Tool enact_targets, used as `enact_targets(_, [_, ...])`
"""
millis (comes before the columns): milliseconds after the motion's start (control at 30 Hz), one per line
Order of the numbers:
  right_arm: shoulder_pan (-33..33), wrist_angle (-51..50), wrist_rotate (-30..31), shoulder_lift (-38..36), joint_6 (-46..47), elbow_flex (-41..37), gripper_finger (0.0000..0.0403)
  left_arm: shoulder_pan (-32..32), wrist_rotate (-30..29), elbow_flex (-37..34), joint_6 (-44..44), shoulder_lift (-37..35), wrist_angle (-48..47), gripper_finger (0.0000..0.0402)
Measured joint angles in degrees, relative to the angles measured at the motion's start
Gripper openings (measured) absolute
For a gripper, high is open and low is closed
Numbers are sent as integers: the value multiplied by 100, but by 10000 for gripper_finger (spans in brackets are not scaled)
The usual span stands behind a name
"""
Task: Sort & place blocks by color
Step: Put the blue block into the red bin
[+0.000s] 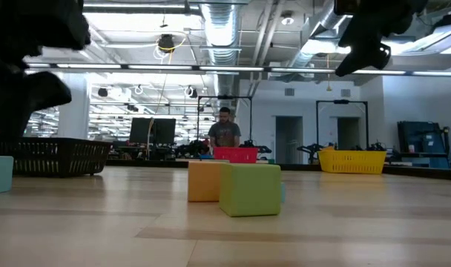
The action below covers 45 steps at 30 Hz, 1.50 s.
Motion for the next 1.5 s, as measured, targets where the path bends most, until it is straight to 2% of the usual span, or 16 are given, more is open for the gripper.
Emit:
enact_targets(333, [-8, -86, -45, 0, -303, 0, 301, -150, -212, 175, -374, 1124, 33, 219])
enact_targets(600, [-28, -173, -45, 0, -311, 0, 301, -205, -395, 261, -445, 1212, -120, 214])
enact_targets(700, [-53, -183, -45, 0, -301, 0, 301, -196, -343, 308, -350, 1220, -316, 180])
enact_targets(833, [-107, -144, -45, 0, -292, 0, 302, -150, -280, 307, -345, 1164, -414, 101])
enact_targets(933, [-111, -54, -44, 0, -232, 0, 302, -39, -321, 304, -180, 986, -605, 101])
enact_targets(1033, [-111, 180, -50, 0, -97, 0, 302, 114, -946, 452, 0, 624, -814, 101])
enact_targets(1167, [-108, 867, -55, 2, 79, 0, 302, 648, -1823, 624, 739, 8, -826, 101])
enact_targets(1300, [-11, 1606, -47, 11, 174, 0, 302, 1693, -2349, 717, 2085, -572, 54, 101])
enact_targets(1367, [66, 1906, -27, 72, 205, 0, 302, 2456, -2200, 708, 2796, -628, 713, 101])
enact_targets(1433, [168, 2034, 145, 100, 348, -2, 302, 3315, -1569, 706, 3364, -583, 1520, 101])
enact_targets(1500, [286, 2131, 391, 147, 566, 0, 302, 4228, -814, 733, 3499, -360, 2274, 101])
